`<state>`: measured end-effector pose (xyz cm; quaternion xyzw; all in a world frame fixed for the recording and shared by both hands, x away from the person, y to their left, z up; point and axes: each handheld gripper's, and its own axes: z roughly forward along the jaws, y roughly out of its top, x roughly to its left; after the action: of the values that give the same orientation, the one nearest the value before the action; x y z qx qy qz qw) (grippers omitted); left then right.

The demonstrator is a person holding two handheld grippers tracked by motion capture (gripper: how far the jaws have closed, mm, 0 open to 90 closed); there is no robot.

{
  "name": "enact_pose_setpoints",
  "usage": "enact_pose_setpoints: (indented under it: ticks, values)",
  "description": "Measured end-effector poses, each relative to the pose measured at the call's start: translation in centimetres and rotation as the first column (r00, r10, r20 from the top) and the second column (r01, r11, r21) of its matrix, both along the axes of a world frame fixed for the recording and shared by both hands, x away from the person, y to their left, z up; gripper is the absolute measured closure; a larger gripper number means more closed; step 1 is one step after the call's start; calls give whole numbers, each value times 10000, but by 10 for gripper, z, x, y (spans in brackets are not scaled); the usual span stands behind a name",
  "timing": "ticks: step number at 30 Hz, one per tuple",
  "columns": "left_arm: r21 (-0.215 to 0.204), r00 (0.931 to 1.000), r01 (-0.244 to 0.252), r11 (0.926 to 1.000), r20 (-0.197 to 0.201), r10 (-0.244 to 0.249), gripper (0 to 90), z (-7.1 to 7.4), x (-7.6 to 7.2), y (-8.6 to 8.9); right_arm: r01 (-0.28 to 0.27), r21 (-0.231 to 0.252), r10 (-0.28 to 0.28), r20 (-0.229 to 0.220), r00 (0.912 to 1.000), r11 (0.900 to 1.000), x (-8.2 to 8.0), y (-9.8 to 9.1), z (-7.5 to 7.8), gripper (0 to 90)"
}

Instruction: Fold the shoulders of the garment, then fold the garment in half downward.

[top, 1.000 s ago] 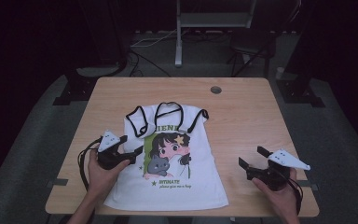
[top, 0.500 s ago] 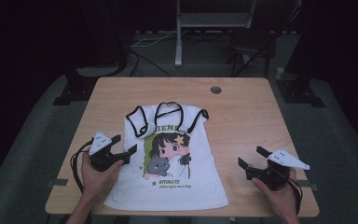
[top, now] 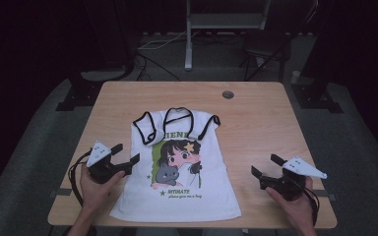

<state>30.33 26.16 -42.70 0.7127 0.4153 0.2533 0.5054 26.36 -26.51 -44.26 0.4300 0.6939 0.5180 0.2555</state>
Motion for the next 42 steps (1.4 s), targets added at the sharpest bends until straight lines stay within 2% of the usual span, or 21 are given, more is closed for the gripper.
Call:
enact_pose_setpoints:
  ticks: [11, 14, 17, 20, 24, 30, 36, 42]
  values:
    - [-8, 9998, 128, 9999, -117, -128, 215, -1, 7, -1, -74, -43, 74, -38, 10000, 10000, 1, 1, 0, 121]
    - [74, 9999, 14, 10000, -149, -13, 215, 5, 19, 4, -190, 67, 191, -74, 9998, 9998, 9, 5, 3, 121]
    - [116, 9995, -128, 9999, -274, 131, 215, 12, 39, 9, -432, 65, 432, 11, 9991, 9990, 19, 13, 13, 121]
    - [255, 9991, -155, 9996, -392, 165, 215, 17, 58, 11, -806, 87, 806, -13, 9967, 9967, 38, 25, 25, 121]
    - [379, 9961, -174, 9991, -859, 206, 215, 17, 88, 11, -1178, -125, 1175, -253, 9928, 9930, 66, 39, 33, 121]
    - [576, 9886, -10, 9983, -1503, 97, 215, 12, 123, 6, -1674, -446, 1640, -723, 9838, 9849, 115, 64, 47, 122]
    - [959, 9823, 99, 9953, -1874, 82, 215, 11, 147, 0, -1945, -772, 1848, -1179, 9757, 9779, 163, 86, 55, 144]
    - [1209, 9707, 82, 9926, -2392, 211, 216, 3, 165, -2, -2153, -869, 1982, -1722, 9649, 9727, 197, 98, 53, 160]
